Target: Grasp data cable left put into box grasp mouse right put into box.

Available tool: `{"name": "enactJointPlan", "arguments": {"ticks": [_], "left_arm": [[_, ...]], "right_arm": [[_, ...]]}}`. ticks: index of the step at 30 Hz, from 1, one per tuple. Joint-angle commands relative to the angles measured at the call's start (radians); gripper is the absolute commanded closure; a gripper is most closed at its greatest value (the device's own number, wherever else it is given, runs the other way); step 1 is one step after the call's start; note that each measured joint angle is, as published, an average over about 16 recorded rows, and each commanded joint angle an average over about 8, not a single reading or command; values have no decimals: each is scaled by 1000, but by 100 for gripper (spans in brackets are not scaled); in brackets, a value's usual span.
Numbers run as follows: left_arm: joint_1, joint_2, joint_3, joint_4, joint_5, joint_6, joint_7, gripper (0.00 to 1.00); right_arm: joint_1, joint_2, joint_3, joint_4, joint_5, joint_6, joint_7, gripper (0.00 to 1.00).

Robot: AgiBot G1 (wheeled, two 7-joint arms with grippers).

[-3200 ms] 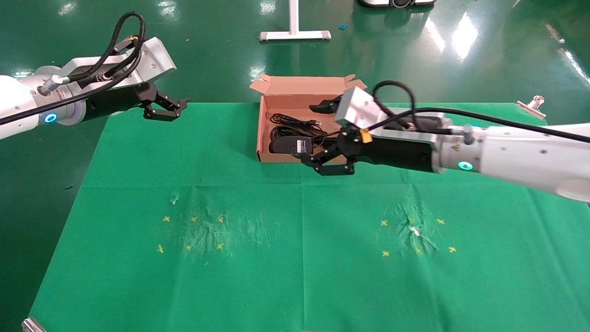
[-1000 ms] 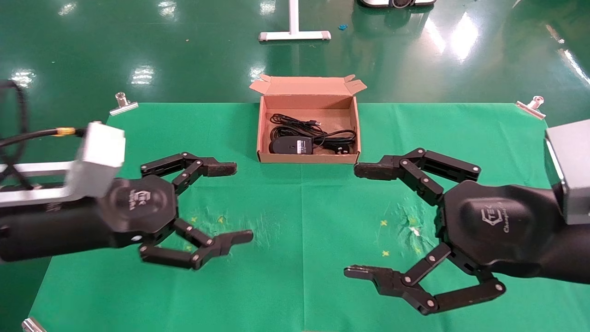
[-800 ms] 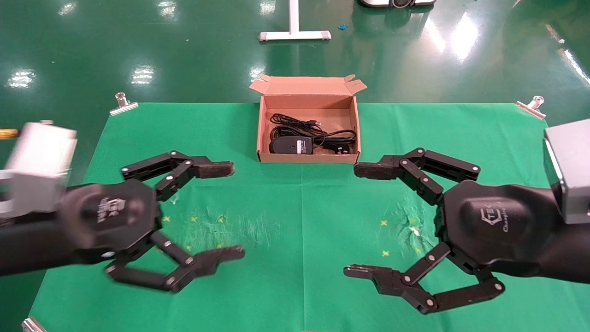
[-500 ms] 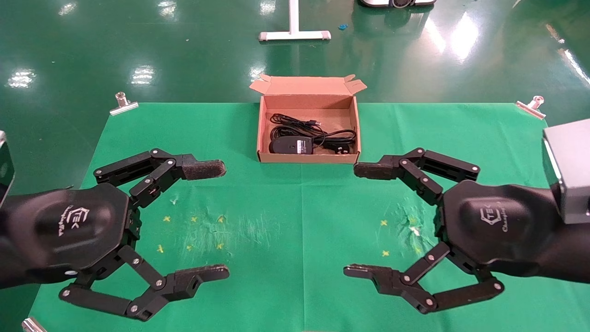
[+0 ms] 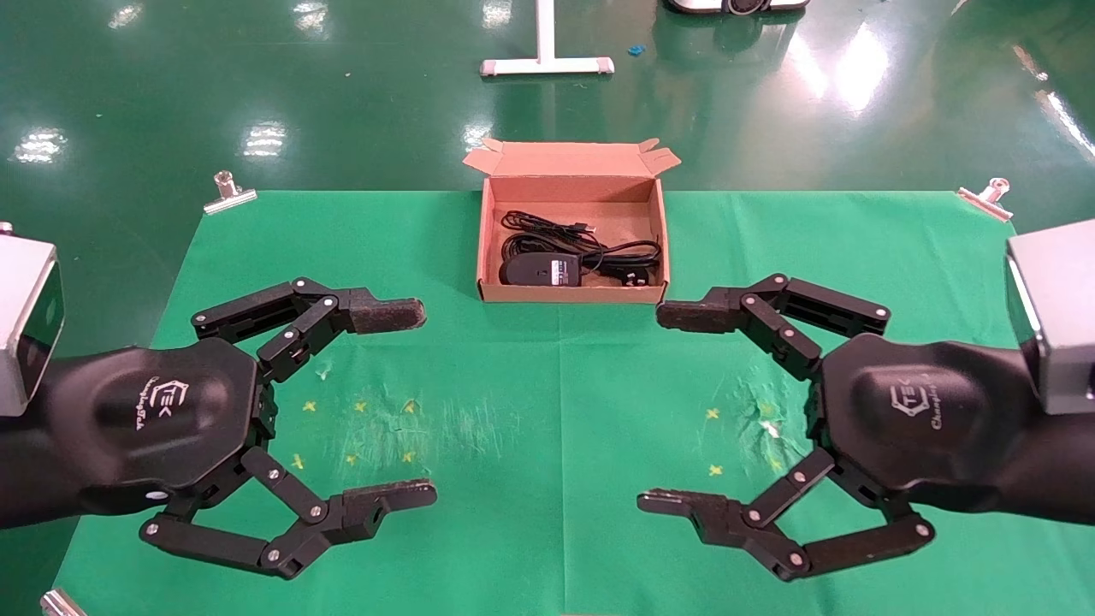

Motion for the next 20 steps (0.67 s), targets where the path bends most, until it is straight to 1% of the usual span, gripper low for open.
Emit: {"name": "enactJointPlan", "arguments": {"ticks": [1,20], "left_arm": [[-1,0,2,0,3,-2,-1,0],[-6,1,8,0,12,-8,-3,0]], "right_arm": [[0,0,0,0,0,0,0,0],[0,0,0,0,-1,1,0,0]]}}
